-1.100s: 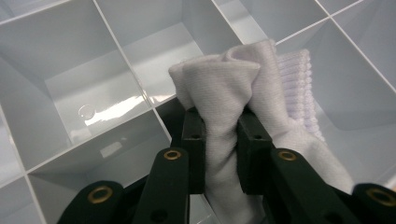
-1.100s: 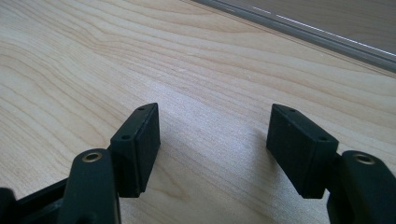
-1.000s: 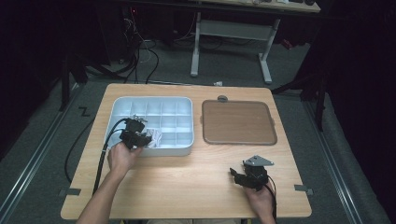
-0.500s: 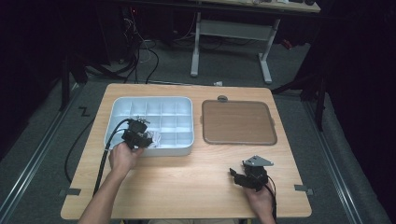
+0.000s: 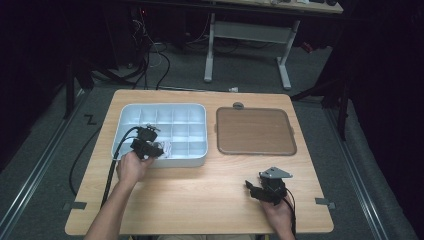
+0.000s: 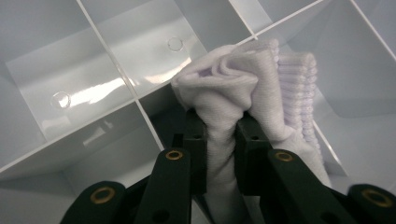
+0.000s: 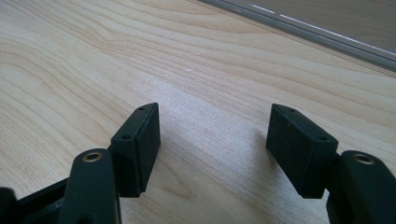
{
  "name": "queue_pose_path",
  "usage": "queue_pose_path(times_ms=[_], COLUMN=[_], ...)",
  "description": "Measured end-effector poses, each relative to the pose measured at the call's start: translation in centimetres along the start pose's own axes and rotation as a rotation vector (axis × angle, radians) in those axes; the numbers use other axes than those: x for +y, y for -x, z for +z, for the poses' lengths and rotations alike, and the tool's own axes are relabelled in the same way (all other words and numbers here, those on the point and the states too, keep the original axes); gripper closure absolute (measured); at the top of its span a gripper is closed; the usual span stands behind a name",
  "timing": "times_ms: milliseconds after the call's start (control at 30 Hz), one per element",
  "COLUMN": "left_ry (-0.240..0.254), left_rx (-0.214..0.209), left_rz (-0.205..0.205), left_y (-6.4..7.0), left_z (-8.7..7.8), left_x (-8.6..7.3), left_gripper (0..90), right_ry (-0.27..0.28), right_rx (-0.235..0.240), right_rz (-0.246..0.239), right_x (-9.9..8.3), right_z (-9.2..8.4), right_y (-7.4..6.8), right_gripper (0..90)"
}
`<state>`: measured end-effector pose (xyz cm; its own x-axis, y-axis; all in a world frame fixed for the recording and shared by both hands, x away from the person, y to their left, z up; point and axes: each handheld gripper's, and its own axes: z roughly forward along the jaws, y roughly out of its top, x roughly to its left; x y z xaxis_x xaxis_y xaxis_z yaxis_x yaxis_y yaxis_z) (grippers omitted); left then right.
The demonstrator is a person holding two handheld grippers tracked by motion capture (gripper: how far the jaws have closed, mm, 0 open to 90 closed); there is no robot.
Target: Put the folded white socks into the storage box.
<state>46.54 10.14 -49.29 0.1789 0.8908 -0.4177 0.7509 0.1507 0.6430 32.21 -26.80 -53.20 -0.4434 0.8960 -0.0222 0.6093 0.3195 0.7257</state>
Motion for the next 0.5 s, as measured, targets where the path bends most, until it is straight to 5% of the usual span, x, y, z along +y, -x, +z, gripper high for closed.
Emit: queue_pose_path(times_ms=[233, 400, 500], left_ry=[-0.044, 0.048, 0.071], left_rx=[0.007, 0.012, 0.011], left_rz=[0.004, 0.076, 0.086], left_y=[0.00, 0.33, 0.38], left_z=[0.20, -0.18, -0.44], left_x=[0.17, -0.67, -0.72], left_gripper=[78.0, 76.0, 75.0], right_ry=[0.001, 0.000, 0.000], right_rx=[0.000, 0.000, 0.000], right_rz=[-0.002, 0.000, 0.002], right_x=[0.00, 0.01, 0.01], right_z=[0.02, 0.01, 0.00], right_y=[-0.01, -0.03, -0.05], right_gripper=[35.4, 35.3, 35.3])
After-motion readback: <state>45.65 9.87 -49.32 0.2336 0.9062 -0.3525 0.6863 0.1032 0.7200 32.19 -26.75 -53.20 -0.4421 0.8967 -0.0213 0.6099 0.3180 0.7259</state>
